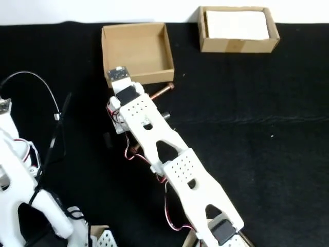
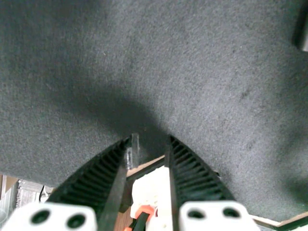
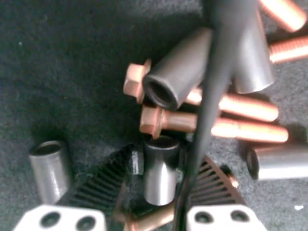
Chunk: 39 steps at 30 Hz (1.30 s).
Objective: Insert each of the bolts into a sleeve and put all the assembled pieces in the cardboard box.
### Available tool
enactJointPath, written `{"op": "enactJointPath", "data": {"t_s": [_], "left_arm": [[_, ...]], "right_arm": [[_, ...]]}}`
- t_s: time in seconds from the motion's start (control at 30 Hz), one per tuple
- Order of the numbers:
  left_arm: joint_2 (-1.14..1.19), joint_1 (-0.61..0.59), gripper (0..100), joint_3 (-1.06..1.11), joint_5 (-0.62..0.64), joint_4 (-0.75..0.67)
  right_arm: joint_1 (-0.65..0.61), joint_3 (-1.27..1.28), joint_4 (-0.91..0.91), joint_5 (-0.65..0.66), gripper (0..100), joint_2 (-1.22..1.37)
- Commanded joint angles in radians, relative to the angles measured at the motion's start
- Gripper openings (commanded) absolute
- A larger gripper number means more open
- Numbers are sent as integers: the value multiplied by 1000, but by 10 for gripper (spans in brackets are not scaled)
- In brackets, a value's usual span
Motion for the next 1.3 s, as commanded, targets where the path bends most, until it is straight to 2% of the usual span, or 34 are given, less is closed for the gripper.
{"op": "enactJointPath", "data": {"t_s": [0.0, 0.1, 0.33, 0.53, 0.73, 0.97, 1.13, 1.27], "left_arm": [[-7, 7, 114, -4, -6, 3], [-7, 7, 115, -4, -26, 5], [-7, 5, 115, -4, -48, 5], [-7, 7, 115, -4, -48, 6], [-7, 15, 115, -33, -44, 8], [-7, 104, 116, -105, -41, 9], [-7, 186, 118, -108, 9, 9], [-7, 318, 178, -108, 89, 9]], "right_arm": [[-22, 2, 54, -5, 143, 22], [-24, 2, 76, -5, 175, 24], [-24, 5, 76, -3, 170, 24], [-24, 2, 74, 6, 5, 24], [5, -77, 136, 95, 8, -39], [104, -38, 137, 109, 8, -351], [234, 183, 136, 112, 8, -677], [361, 371, 136, 192, 8, -940]]}}
